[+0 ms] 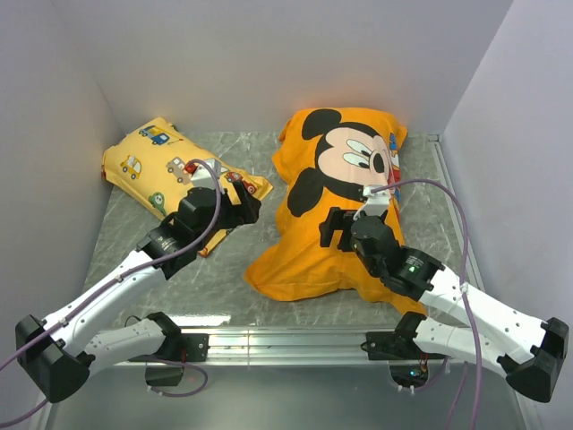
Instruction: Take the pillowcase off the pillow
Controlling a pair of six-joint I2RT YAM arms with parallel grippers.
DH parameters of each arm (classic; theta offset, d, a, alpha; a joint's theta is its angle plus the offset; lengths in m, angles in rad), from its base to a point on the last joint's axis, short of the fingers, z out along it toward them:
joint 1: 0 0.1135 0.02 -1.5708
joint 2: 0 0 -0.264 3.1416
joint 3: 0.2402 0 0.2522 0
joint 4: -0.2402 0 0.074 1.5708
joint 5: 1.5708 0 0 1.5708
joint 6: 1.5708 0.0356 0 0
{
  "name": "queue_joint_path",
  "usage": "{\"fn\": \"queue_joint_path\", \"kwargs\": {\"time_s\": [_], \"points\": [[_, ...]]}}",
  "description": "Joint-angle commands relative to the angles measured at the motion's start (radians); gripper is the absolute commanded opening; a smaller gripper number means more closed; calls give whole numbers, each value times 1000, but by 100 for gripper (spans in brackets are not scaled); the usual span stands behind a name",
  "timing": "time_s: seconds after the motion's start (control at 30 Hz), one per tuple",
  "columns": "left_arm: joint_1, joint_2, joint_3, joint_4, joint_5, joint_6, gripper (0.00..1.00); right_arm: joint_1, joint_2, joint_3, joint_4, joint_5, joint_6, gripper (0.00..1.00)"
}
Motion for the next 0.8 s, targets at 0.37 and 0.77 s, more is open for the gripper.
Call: {"fn": "queue_joint_path", "kwargs": {"time_s": [0.37,0.77], "points": [[0,13,-7,34,-10,-22,99,3,89,151,-22,132,-70,100],[139,-47,7,-25,16,-75,99,115,777,689,-394,466,-49,100]]}}
